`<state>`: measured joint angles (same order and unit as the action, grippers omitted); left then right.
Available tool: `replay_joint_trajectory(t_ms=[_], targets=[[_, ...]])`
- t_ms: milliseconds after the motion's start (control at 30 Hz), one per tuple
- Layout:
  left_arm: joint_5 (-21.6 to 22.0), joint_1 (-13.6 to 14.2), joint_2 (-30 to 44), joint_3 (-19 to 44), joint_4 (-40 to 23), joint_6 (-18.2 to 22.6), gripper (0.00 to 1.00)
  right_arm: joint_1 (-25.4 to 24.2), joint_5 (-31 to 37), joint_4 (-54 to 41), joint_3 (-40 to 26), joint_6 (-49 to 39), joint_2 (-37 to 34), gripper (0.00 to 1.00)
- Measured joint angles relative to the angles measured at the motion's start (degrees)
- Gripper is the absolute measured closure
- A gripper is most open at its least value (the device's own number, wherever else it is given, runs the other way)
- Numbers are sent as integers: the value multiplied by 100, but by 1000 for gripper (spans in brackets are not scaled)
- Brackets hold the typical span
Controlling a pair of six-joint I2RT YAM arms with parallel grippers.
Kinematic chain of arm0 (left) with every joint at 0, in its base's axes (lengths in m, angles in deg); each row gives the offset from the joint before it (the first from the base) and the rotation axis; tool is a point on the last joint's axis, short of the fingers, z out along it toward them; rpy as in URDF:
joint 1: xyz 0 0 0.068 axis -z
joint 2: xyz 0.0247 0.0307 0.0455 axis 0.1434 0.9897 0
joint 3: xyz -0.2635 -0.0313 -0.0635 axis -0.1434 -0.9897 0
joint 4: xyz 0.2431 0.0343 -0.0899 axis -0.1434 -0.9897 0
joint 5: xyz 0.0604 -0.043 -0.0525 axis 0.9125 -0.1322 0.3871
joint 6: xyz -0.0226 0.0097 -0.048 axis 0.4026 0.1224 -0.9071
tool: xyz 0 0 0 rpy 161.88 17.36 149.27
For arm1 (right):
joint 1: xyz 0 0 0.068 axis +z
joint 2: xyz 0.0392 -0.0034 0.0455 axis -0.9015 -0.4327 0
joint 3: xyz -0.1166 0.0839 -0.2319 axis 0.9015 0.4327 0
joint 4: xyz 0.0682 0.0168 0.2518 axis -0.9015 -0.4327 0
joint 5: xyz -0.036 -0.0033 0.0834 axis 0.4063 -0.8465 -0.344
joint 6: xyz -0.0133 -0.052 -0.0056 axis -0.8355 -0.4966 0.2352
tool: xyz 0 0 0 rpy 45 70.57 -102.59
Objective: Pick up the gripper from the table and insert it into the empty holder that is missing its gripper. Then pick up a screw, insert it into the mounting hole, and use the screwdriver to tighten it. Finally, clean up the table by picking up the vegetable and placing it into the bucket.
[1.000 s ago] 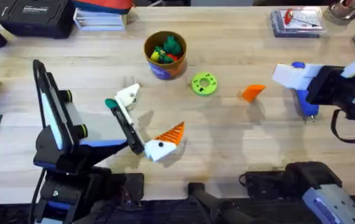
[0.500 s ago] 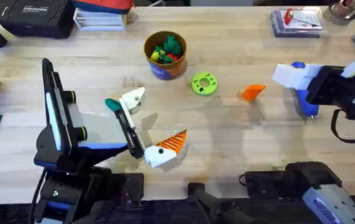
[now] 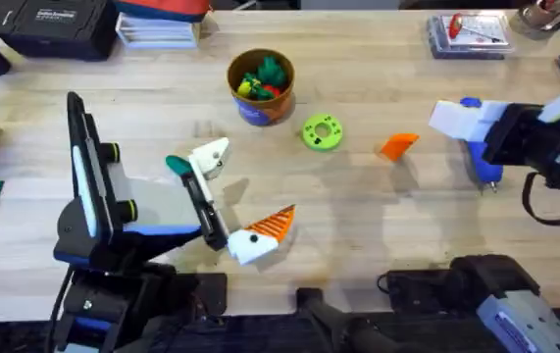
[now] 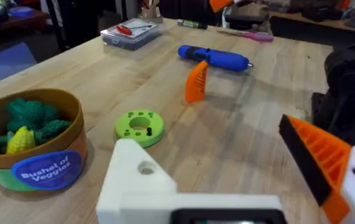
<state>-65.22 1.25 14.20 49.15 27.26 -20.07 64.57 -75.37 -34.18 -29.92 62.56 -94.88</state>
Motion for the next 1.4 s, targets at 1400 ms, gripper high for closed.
replay_joint_trajectory(t_ms=[1400], targets=[[8,0,0,0,2,-1117,15,376,-704,-2240,-1912,-1873,-2952,7]])
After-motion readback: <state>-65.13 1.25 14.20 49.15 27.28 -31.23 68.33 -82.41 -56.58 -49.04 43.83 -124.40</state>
